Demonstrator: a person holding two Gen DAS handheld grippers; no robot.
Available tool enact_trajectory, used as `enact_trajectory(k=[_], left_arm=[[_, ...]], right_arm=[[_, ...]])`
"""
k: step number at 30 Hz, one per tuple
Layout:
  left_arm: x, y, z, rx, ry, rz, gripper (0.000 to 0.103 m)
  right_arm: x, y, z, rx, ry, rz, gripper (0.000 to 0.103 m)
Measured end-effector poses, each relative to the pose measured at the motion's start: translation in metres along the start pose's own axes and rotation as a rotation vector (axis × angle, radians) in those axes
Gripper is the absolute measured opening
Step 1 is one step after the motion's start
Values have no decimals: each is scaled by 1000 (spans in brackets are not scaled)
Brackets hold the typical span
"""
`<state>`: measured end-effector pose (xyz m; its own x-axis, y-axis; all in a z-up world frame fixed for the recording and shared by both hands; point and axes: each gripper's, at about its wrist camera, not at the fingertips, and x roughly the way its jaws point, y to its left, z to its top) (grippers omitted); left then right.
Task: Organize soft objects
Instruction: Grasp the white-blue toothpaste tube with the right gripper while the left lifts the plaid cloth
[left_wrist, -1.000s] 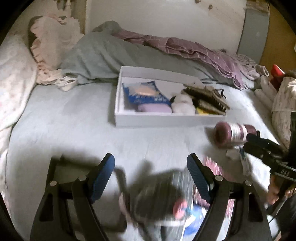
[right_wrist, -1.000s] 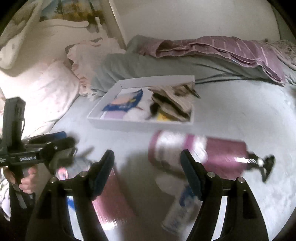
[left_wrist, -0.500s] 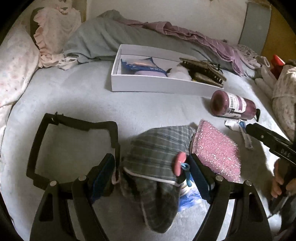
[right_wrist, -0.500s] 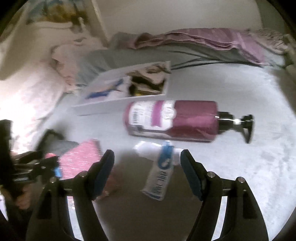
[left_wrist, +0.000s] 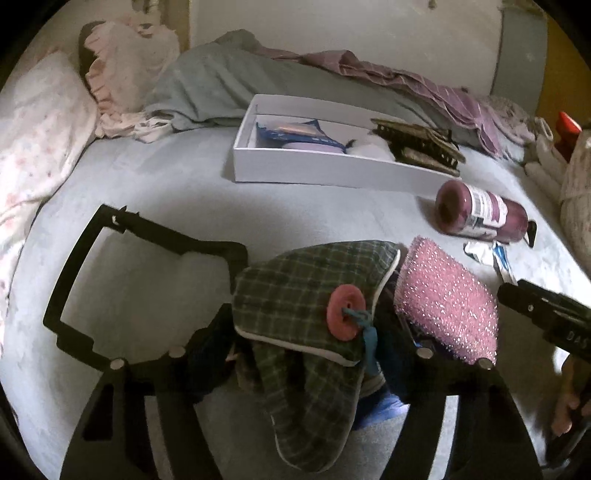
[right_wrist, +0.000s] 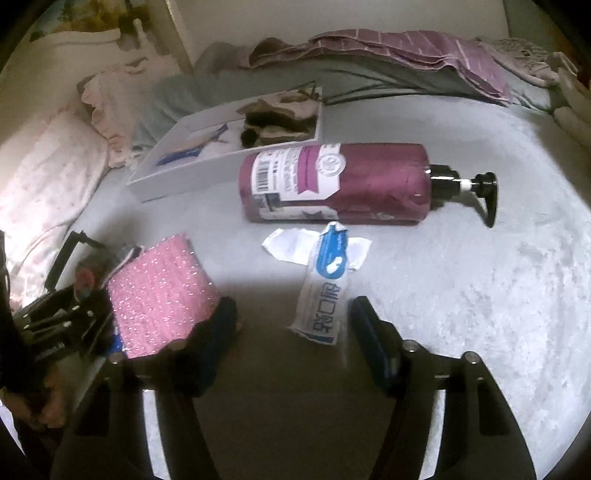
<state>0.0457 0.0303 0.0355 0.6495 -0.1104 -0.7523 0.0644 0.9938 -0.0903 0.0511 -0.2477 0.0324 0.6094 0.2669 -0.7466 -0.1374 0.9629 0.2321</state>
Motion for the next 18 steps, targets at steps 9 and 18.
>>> enact_trajectory(k=[9,18], left_arm=[[-6,2,-2,-21,-22,0,61],[-21,8,-5,-81,-62,-55,60]], right_arm=[[3,-12,0,62,10,-48,28],[-7,-11,0,59,-37,-22,20]])
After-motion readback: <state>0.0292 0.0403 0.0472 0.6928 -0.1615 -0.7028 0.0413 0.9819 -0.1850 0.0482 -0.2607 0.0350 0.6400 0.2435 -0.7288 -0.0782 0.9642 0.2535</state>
